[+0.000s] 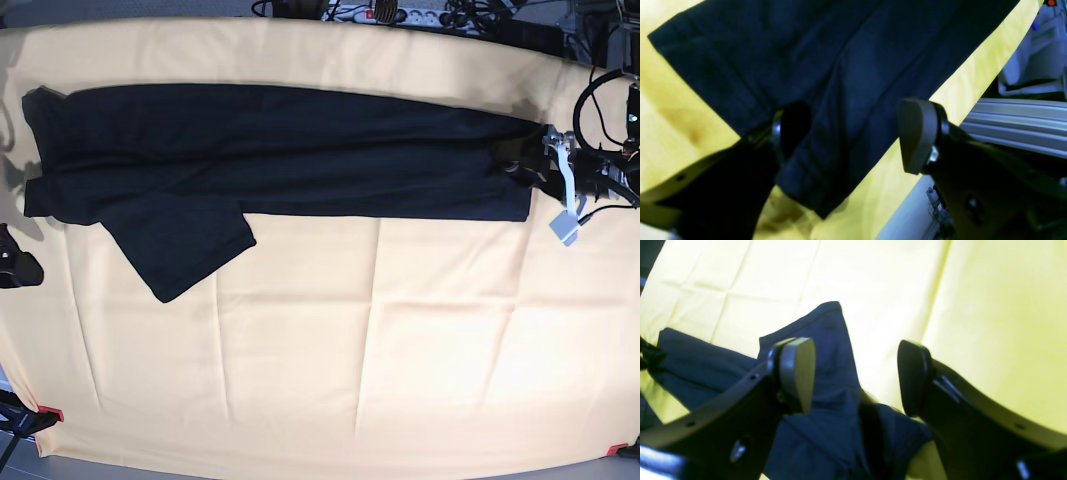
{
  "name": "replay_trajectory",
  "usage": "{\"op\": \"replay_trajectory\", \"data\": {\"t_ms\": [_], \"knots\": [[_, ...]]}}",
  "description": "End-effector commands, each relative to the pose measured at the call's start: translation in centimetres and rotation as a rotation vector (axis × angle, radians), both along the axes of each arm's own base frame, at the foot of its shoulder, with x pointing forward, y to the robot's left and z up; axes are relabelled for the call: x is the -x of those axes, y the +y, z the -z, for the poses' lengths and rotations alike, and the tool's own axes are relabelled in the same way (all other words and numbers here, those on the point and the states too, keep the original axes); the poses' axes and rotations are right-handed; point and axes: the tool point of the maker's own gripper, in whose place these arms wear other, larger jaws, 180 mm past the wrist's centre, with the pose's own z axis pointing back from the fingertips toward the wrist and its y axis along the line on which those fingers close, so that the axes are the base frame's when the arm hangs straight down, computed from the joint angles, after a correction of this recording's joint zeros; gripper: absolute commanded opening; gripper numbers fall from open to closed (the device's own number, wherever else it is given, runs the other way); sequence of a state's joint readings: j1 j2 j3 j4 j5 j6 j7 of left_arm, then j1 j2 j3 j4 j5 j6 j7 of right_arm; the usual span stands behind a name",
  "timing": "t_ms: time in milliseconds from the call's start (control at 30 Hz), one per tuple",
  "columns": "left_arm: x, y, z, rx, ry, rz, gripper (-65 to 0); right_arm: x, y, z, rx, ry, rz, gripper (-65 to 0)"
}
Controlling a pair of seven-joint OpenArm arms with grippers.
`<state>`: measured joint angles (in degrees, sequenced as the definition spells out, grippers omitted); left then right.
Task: Fold the T-shirt properly
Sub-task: 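Grasp the hanging sleeve with the right gripper and tuck it onto the strip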
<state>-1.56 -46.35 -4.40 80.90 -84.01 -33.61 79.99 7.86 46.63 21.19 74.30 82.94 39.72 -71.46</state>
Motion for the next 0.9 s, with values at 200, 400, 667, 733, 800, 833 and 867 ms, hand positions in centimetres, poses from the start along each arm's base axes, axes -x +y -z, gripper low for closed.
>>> {"op": "replay_trajectory", "data": {"t_ms": [200,400,667,733,800,833,867], "knots": [[-0.7,0.6,-1.2,-0.008,-0.035,0.003,-21.3,-2.6,1.5,4.8,0.104,-0.047,0.111,-24.2],[-0.7,0.6,-1.2,-0.008,-0.034,0.002,-21.3,-2.9,4.9,8.0,0.068,-0.011,0.119,-24.2],[-0.7,0.6,-1.2,-0.008,-0.035,0.002,-21.3,-2.5,7.5,10.2,0.019,0.023,0.122,-24.3],[-0.7,0.6,-1.2,-0.008,-0.035,0.002,-21.3,-2.2,8.1,10.4,-0.004,0.022,0.11,-24.3],[-0.7,0.6,-1.2,-0.008,-0.035,0.002,-21.3,-1.9,8.9,10.5,-0.032,0.019,0.095,-24.3],[-0.7,0.6,-1.2,-0.008,-0.035,0.002,-21.3,-1.7,9.3,10.7,-0.044,0.022,0.09,-24.3],[-0.7,0.6,-1.2,-0.008,-0.035,0.002,-21.3,-1.6,9.6,10.9,-0.051,0.027,0.086,-24.3]]}}
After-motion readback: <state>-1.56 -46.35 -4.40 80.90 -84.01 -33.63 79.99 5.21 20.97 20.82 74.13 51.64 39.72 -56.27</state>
